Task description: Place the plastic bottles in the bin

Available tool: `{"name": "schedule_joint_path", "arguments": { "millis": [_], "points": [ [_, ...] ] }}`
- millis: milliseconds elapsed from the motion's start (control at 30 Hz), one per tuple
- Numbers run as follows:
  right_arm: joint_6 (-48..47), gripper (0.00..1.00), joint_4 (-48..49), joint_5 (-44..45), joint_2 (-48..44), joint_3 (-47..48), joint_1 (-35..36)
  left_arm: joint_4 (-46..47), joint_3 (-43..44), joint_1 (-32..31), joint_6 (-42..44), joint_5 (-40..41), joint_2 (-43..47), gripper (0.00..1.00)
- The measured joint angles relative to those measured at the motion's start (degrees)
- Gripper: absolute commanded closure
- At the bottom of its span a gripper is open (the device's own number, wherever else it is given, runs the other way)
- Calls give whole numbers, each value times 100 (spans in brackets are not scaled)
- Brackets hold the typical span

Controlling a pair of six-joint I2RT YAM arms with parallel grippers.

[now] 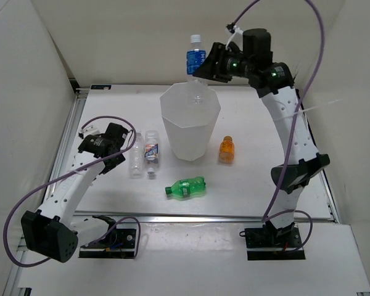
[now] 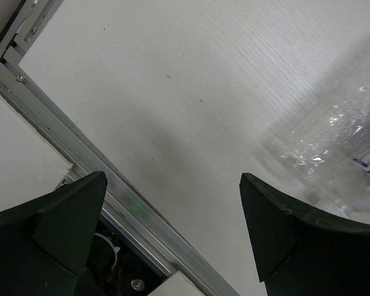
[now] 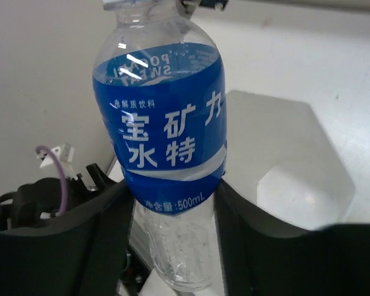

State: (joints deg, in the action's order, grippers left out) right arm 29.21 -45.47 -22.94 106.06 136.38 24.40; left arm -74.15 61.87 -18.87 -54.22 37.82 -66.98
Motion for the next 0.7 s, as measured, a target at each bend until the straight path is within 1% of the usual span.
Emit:
{"name": "schedule_joint_path", "arguments": {
  "millis": [33, 67, 167, 233, 367, 433, 567, 633, 700],
  "points": [
    [2, 14, -2, 9, 105, -17, 63, 2, 76, 0, 26, -9, 0, 0],
    [39, 0, -15, 37, 175, -59, 105, 2, 157, 0, 57, -20, 0, 0],
    [-118, 0, -87, 245, 219, -411, 195, 48, 457, 0, 170, -39, 0, 0],
    [-153, 0, -109, 533, 111, -706, 227, 162, 605, 0, 199, -33, 7, 0],
    [-55, 0, -118, 1355, -651, -1799, 138, 579, 570, 0, 275, -50, 160, 0],
    [72, 0, -133, 1624, -1161, -2376, -111, 824, 433, 0, 302, -66, 341, 0],
    [411, 0, -2, 1834, -1952, -3353, -992, 1178, 138, 0, 450, -81, 778, 0],
    [553, 0, 52, 1799, -2131, -3860, -1351, 1294, 57, 0, 555, -87, 892, 0],
    [632, 0, 111, 1665, -2079, -4334, -1506, 1364, 35, 0, 658, -101, 911, 0]
  ]
}}
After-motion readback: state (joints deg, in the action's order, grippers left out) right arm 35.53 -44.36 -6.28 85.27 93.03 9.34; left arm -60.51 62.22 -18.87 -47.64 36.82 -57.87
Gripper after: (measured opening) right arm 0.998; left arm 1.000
